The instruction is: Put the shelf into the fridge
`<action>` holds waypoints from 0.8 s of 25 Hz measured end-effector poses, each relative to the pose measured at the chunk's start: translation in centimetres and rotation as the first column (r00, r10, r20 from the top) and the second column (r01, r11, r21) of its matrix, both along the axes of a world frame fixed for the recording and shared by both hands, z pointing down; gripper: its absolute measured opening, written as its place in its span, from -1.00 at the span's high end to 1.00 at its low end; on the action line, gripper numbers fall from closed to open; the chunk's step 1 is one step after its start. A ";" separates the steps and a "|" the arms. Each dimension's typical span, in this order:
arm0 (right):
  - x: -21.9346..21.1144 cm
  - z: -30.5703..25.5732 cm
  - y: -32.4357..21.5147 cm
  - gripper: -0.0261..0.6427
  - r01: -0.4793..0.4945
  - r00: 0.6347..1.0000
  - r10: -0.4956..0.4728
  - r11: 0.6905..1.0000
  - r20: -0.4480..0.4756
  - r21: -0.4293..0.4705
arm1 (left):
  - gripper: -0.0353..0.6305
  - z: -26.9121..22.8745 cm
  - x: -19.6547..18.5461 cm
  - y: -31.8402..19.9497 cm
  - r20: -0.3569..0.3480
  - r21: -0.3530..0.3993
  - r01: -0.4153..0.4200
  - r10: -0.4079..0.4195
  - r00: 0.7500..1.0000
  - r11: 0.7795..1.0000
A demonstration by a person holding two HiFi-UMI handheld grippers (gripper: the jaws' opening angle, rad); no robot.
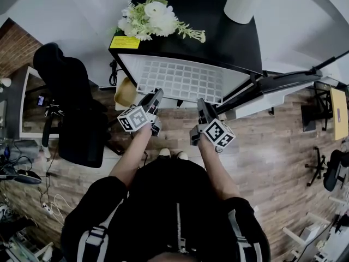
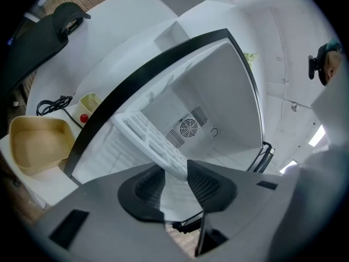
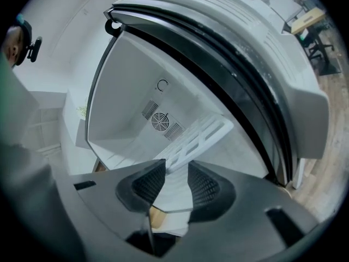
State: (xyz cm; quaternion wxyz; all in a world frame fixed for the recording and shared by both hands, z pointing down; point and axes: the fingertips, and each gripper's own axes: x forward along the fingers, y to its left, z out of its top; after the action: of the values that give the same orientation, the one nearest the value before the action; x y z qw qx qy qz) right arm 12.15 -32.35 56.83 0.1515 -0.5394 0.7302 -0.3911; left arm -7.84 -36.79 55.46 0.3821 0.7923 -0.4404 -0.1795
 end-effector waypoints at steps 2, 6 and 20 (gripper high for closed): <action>0.1 0.1 -0.5 0.54 -0.011 1.000 0.011 1.000 -0.007 -0.004 | 0.48 0.2 0.0 -0.5 0.003 -0.007 0.006 -0.006 1.000 1.000; 0.3 -0.1 -1.5 0.54 -0.028 0.999 0.028 1.000 -0.020 -0.008 | 0.48 0.3 0.0 -1.5 0.002 -0.019 0.018 -0.018 1.000 1.000; 0.6 -0.1 -4.3 0.53 -0.071 0.997 0.071 0.997 -0.041 -0.003 | 0.50 0.6 0.3 -4.4 -0.010 -0.028 0.054 -0.055 0.998 0.998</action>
State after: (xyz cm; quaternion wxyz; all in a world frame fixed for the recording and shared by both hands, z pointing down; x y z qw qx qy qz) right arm 12.78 -36.63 56.76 0.1492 -0.5733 0.7126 -0.3759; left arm -7.56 -41.17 56.07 0.3904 0.7737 -0.4621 -0.1881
